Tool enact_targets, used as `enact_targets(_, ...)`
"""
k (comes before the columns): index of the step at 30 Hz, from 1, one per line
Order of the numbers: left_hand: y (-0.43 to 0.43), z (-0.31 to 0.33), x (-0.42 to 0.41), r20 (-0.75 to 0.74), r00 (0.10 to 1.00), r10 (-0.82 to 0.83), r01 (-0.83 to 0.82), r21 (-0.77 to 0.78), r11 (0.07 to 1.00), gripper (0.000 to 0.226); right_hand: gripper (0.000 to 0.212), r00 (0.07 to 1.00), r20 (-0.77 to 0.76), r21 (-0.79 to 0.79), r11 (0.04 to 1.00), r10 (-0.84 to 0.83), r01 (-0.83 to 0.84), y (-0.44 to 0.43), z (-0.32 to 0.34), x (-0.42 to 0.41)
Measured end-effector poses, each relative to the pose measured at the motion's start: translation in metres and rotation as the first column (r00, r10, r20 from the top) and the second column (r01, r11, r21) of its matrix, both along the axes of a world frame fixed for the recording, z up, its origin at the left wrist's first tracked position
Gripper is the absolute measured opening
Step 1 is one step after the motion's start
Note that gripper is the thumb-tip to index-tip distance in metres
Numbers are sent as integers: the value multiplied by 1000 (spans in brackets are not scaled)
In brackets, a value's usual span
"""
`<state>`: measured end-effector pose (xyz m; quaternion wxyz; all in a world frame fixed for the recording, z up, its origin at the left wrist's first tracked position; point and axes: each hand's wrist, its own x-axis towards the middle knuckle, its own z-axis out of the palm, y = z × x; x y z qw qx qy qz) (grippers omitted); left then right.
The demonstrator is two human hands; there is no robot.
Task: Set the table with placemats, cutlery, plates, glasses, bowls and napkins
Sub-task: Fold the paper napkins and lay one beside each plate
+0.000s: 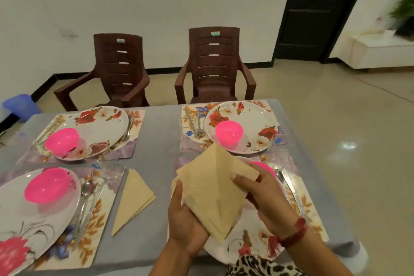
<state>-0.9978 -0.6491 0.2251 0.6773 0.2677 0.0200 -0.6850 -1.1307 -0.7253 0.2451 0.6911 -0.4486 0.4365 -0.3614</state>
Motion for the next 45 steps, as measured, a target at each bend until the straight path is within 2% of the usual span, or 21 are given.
enact_targets(4,2,1,-10,-52,998,36,-36,0,999,97,16,959,-166,-231,937,229,-263,11,15,20)
enact_targets(5,3,-1,-10,-52,997,60,-60,15,998,92,28,948,-205,-278,915,242,-293,15,14,26)
enact_targets(7,3,-1,-10,-57,994,92,-91,16,996,91,56,946,-287,-374,892,148,-253,17,7,30)
enact_targets(8,4,-1,-9,-55,994,90,-91,-5,996,97,53,940,-335,-422,882,64,-210,15,3,28)
enact_targets(10,6,0,-7,-26,997,73,-74,-39,997,109,22,888,-456,-463,868,-61,-179,11,-1,20)
enact_targets(11,6,-3,-6,-16,998,55,-56,-46,997,111,20,861,-506,-453,867,-60,-206,10,-2,18)
enact_targets(13,9,-3,-8,-8,999,34,-34,-48,998,109,30,829,-557,-421,878,-53,-227,11,-6,17)
enact_targets(16,11,0,-7,-11,1000,-5,4,-34,999,90,35,803,-584,-443,875,-118,-193,18,-2,24)
enact_targets(20,6,1,-3,23,999,-27,29,-95,995,89,27,902,-413,-390,919,-127,-49,25,4,26)
enact_targets(23,1,-12,-1,-73,994,-84,64,-235,970,89,17,942,-308,-335,942,-134,24,30,11,22)
enact_targets(27,1,-26,-4,-104,984,-146,129,-155,979,100,15,982,-99,-223,966,-159,134,41,19,9)
enact_targets(28,2,-24,-7,-118,977,-178,157,-163,974,92,14,985,-36,-177,971,-166,158,45,21,4)
enact_targets(31,2,-24,-17,-117,930,-348,325,-180,929,47,20,969,81,-3,972,-234,235,52,26,-14)
enact_targets(33,-1,-25,-24,-116,901,-419,396,-177,901,41,16,957,115,99,962,-266,255,50,28,-28)
enact_targets(35,-6,-24,-30,-135,880,-455,427,-191,884,50,13,928,199,220,937,-315,271,46,30,-47)
enact_targets(36,-8,-23,-34,-118,888,-445,425,-162,891,65,15,909,239,272,922,-341,275,40,28,-59)
enact_targets(38,-16,-29,-40,-101,919,-382,373,-92,923,85,33,883,280,373,890,-377,262,27,26,-86)
enact_targets(40,-26,-32,-48,-59,943,-328,324,-75,943,89,40,880,237,452,849,-411,274,5,16,-120)
enact_targets(42,-37,-41,-55,-46,967,-250,246,-84,966,87,39,901,57,405,835,-429,372,-25,-2,-156)
enact_targets(43,-43,-43,-58,-37,972,-230,225,-103,969,79,37,881,-83,308,828,-466,468,-41,-11,-172)
enact_targets(45,-55,-37,-71,51,975,-215,220,-120,968,53,24,754,-335,-50,810,-565,585,-78,-29,-198)
